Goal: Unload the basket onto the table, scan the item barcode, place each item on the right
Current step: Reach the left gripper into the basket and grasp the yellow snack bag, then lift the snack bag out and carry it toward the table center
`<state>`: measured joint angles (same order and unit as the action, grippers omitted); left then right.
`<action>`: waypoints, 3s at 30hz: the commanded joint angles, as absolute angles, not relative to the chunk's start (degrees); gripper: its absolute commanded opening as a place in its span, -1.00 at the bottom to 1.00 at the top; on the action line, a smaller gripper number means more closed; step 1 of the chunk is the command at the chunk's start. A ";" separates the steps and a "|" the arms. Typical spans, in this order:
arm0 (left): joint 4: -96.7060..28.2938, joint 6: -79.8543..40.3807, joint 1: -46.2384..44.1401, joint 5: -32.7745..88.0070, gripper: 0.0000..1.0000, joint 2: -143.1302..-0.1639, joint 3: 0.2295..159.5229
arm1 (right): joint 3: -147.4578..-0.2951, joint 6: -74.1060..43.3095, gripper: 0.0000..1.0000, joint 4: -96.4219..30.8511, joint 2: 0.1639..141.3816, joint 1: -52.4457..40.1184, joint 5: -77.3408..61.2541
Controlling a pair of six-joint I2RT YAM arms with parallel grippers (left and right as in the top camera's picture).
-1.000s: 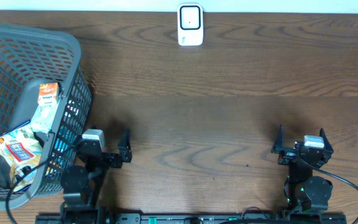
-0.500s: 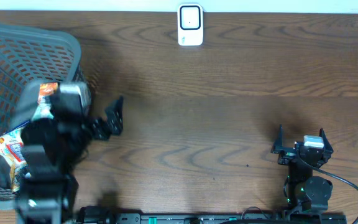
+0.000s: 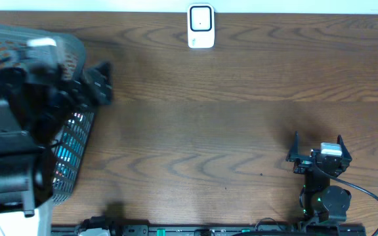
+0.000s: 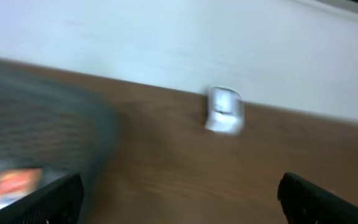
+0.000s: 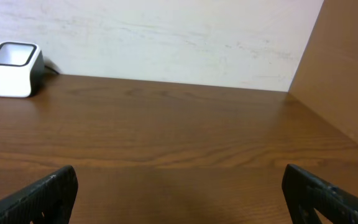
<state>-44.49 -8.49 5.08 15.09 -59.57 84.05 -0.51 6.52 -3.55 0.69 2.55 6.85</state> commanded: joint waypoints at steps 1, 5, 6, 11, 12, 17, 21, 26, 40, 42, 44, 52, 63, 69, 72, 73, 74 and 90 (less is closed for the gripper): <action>-49.52 -11.70 10.81 0.78 0.95 -61.01 93.08 | -0.32 6.94 0.99 -3.60 0.34 2.59 6.46; -56.62 -11.75 20.95 -4.10 0.95 -64.12 97.21 | -0.32 6.92 0.98 -3.60 0.34 2.59 6.46; -58.04 -12.49 23.77 -4.08 0.95 -64.93 97.21 | -0.32 6.92 0.99 -3.60 0.34 2.59 6.46; -67.55 -15.62 39.88 2.63 0.96 -72.44 96.95 | -0.32 6.92 0.98 -3.60 0.34 2.59 6.48; -68.42 -15.66 41.52 3.31 0.96 -73.52 96.68 | -0.32 6.92 0.99 -3.60 0.34 2.59 6.46; -69.12 -17.50 48.38 4.51 0.95 -80.53 91.74 | -0.32 6.92 0.99 -3.60 0.34 2.59 6.46; -66.72 -17.50 49.76 4.51 0.95 -83.85 85.03 | -0.32 6.92 0.99 -3.60 0.34 2.59 6.48; -62.37 -17.45 49.87 4.49 0.95 -84.55 75.68 | -0.32 6.92 0.98 -3.60 0.34 2.59 6.46; -40.58 -17.89 49.87 4.49 0.95 -87.02 54.39 | -0.32 6.92 0.99 -3.60 0.34 2.59 6.46; -39.40 -17.91 49.87 4.51 0.96 -88.25 53.12 | -0.32 6.94 0.99 -3.62 0.34 2.59 6.46; -38.87 -17.91 49.87 4.51 0.75 -89.76 52.34 | -0.32 6.92 0.99 -3.60 0.34 2.59 6.46; -40.56 -18.35 49.87 4.58 -0.85 -90.85 53.32 | -0.32 6.92 0.99 -3.60 0.34 2.59 6.46; -49.50 -20.56 49.87 12.10 -0.85 -76.25 70.28 | -0.32 6.92 0.98 -3.62 0.34 2.59 6.46; -42.28 -34.68 49.87 20.36 -0.85 -63.70 73.32 | -0.32 6.92 0.98 -3.60 0.34 2.57 6.46; -35.33 -42.04 49.36 27.70 -0.85 -58.00 73.32 | -0.32 6.92 0.99 -3.60 0.34 2.59 6.48; -32.53 -44.21 48.82 30.30 -0.85 -56.40 73.32 | -0.32 6.92 0.99 -3.60 0.34 2.59 6.48; -29.69 -46.19 47.90 33.08 -0.85 -55.05 73.32 | -0.32 6.92 0.98 -3.62 0.34 2.59 6.48; -26.30 -24.12 -3.77 30.17 -0.84 -65.87 70.13 | -0.32 6.94 0.98 -3.60 0.34 2.59 6.46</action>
